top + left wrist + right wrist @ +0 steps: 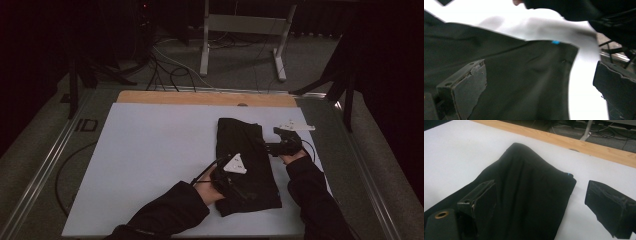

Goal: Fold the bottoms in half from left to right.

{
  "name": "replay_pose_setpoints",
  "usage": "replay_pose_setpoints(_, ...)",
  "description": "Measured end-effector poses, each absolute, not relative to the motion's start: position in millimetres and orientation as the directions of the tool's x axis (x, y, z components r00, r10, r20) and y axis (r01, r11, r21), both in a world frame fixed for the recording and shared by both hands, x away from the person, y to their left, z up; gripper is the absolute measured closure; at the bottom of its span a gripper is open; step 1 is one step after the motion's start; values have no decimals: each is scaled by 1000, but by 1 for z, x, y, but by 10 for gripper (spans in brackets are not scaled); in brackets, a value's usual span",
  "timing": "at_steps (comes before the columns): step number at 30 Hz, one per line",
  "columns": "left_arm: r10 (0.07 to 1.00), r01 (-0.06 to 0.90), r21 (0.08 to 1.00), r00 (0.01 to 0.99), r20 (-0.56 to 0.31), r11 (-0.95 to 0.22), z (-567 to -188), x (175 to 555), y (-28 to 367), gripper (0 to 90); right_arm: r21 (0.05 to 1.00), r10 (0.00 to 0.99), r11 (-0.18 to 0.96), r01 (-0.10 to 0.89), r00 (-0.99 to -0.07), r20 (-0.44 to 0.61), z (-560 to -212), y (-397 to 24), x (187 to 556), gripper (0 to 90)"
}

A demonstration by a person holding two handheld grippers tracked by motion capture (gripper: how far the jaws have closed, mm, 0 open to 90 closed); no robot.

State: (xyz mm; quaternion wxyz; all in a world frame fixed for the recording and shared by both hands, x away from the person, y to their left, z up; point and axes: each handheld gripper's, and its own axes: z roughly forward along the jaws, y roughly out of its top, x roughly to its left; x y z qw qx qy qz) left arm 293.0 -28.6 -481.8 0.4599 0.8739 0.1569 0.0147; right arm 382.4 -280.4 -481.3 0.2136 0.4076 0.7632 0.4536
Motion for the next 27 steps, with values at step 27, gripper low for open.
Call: replay_pose_setpoints(27,574,387,811,815,-80,-438,-472,359,39,6,858,817,273,435,-576,32,-506,-276,375,103)
